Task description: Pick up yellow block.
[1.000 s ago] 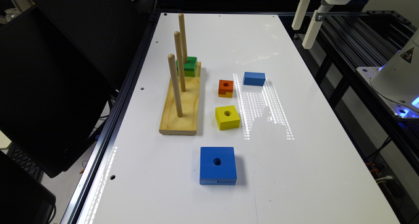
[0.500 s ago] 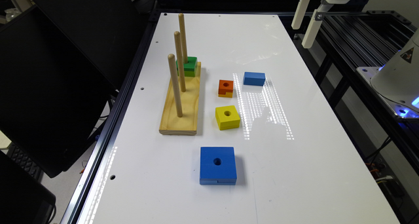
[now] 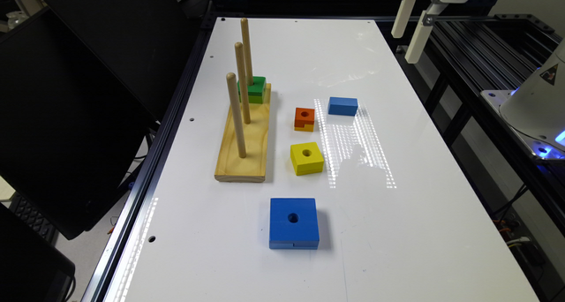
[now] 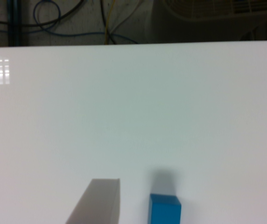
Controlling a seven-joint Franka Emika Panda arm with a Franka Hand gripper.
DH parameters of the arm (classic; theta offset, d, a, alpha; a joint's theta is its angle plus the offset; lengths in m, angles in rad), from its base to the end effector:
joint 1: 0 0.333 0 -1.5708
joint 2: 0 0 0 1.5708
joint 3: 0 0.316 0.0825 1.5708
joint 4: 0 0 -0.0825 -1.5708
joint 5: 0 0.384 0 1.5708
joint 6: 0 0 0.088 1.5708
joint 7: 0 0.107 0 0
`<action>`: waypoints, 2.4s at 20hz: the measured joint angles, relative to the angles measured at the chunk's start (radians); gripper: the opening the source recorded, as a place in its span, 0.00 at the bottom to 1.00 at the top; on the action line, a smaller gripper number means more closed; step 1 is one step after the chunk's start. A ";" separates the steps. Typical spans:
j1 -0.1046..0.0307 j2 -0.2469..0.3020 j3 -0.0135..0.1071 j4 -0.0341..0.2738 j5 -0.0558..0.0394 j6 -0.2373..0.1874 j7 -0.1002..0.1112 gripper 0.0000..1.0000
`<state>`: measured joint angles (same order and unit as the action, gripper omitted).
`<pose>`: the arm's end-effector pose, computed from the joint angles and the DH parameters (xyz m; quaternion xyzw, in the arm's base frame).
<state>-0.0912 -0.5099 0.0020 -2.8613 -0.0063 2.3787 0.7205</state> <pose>0.3382 -0.0304 0.3329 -0.9199 0.3919 -0.0138 0.0017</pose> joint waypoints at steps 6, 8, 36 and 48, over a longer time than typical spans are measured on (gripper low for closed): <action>-0.009 0.102 0.000 0.068 -0.0004 0.038 -0.002 1.00; -0.010 0.140 0.000 0.096 -0.0005 0.046 -0.004 1.00; -0.009 0.363 0.053 0.315 0.0085 0.048 0.022 1.00; -0.011 0.429 0.140 0.382 0.0179 0.048 0.102 1.00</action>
<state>-0.1024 -0.0812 0.1419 -2.4790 0.0116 2.4269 0.8224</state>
